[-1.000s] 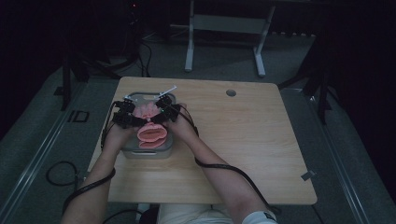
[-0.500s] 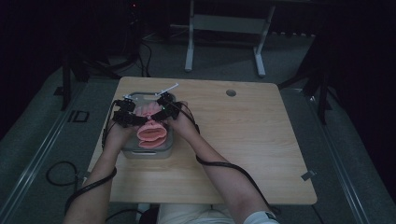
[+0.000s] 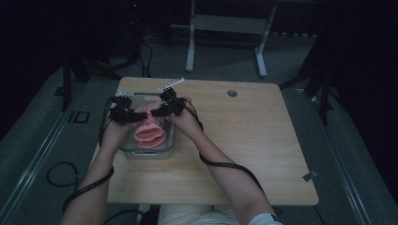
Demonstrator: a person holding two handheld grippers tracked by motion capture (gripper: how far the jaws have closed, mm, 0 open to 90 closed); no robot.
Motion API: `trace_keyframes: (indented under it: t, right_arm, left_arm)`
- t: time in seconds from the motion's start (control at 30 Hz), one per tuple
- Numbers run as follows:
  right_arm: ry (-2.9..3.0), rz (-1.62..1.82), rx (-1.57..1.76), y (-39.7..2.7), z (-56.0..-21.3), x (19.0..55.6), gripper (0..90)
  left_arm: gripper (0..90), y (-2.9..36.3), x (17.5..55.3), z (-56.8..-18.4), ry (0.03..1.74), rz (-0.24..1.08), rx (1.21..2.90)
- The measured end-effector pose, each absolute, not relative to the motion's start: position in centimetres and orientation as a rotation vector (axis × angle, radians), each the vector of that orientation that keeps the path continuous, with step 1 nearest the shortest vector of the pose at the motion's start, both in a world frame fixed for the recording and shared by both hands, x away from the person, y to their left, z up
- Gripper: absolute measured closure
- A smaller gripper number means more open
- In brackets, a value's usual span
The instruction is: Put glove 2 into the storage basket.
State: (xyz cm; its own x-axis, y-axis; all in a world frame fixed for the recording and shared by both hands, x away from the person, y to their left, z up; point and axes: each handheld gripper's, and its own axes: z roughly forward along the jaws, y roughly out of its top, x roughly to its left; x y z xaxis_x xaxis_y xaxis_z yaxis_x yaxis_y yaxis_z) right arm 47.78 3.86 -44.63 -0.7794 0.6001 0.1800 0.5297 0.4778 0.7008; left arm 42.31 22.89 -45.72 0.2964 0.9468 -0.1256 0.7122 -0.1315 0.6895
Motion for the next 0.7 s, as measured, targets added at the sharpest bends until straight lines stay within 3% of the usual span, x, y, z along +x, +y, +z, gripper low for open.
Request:
trace_keyframes:
  t: [0.1,0.27,0.33,0.4,0.7]
  right_arm:
    - [2.617,1.221,0.991,3.5,-44.0,47.5,37.9]
    - [2.606,1.238,0.966,2.5,-43.4,47.2,30.4]
    - [2.626,1.258,0.951,2.0,-43.4,47.1,26.4]
    - [2.643,1.269,0.931,1.4,-43.4,46.8,22.5]
    - [2.616,1.311,0.918,-1.3,-43.5,46.1,17.9]
  left_arm:
    - [34.9,22.8,42.0,-45.3,1.461,0.462,1.898]
    - [14.6,22.5,41.5,-44.9,1.426,0.449,1.91]
    - [12.1,22.3,41.1,-44.7,1.419,0.476,1.909]
    - [0.6,22.1,40.8,-44.6,1.391,0.477,1.91]
    - [0.6,20.8,38.8,-43.5,1.281,0.529,1.904]
